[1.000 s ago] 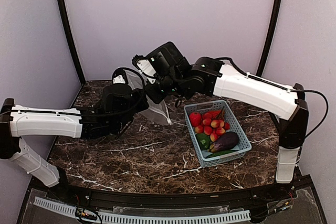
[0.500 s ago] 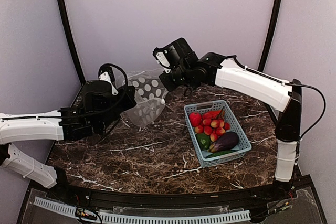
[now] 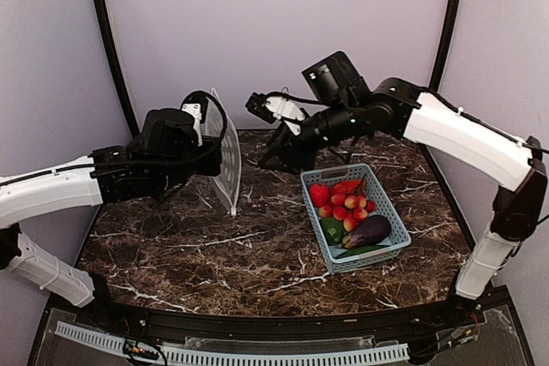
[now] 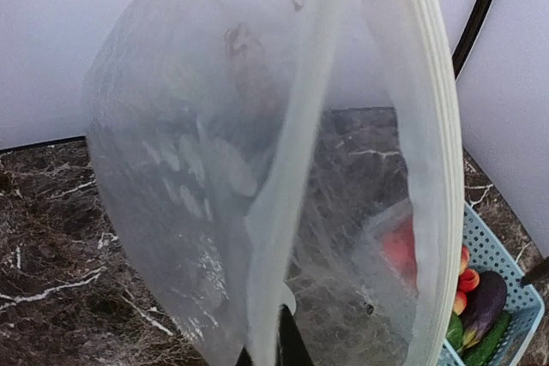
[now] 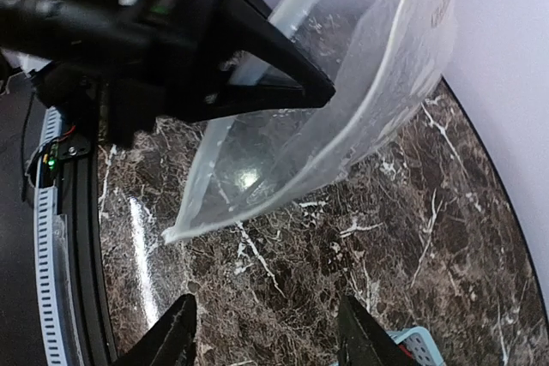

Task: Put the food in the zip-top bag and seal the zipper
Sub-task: Open the zipper food storage bag, then pick up the fake vegetable from the bin.

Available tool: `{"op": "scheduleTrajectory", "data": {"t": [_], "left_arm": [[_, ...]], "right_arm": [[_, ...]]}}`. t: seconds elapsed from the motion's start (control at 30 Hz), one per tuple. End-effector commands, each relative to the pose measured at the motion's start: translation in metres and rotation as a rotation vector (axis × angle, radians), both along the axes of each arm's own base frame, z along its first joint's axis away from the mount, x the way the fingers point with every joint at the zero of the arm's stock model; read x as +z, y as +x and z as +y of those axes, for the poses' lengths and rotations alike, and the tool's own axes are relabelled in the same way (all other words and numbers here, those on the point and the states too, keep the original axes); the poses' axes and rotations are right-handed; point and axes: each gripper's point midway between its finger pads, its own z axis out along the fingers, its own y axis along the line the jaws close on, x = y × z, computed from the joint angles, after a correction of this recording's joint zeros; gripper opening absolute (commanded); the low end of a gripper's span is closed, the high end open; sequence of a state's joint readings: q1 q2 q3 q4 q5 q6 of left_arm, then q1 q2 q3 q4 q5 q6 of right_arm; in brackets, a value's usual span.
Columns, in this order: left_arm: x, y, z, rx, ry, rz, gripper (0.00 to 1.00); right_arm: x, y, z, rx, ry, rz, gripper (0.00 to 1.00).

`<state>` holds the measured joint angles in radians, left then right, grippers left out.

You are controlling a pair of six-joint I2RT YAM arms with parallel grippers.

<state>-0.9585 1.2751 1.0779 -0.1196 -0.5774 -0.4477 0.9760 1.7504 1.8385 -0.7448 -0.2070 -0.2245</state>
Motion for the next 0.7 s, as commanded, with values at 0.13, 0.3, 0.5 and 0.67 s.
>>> {"op": "scheduleTrajectory", "data": {"t": [0.13,0.3,0.5,0.67], "left_arm": [[-0.049,0.009,0.002,-0.195,0.393,0.104,0.01],[-0.072,0.015,-0.035,-0.454,0.579,0.127,0.01],[-0.099,-0.005,-0.068,-0.731,0.658,0.282,0.01],[-0.12,-0.036,-0.096,-0.909,0.477,0.393,0.01]], "right_arm": [[-0.041,0.003,-0.097,0.072,-0.03,0.041,0.55],[-0.096,0.012,-0.149,0.05,-0.162,0.051,0.54],[-0.124,0.013,-0.189,0.032,-0.228,0.194,0.46],[-0.145,0.002,-0.227,0.1,-0.332,0.162,0.45]]}}
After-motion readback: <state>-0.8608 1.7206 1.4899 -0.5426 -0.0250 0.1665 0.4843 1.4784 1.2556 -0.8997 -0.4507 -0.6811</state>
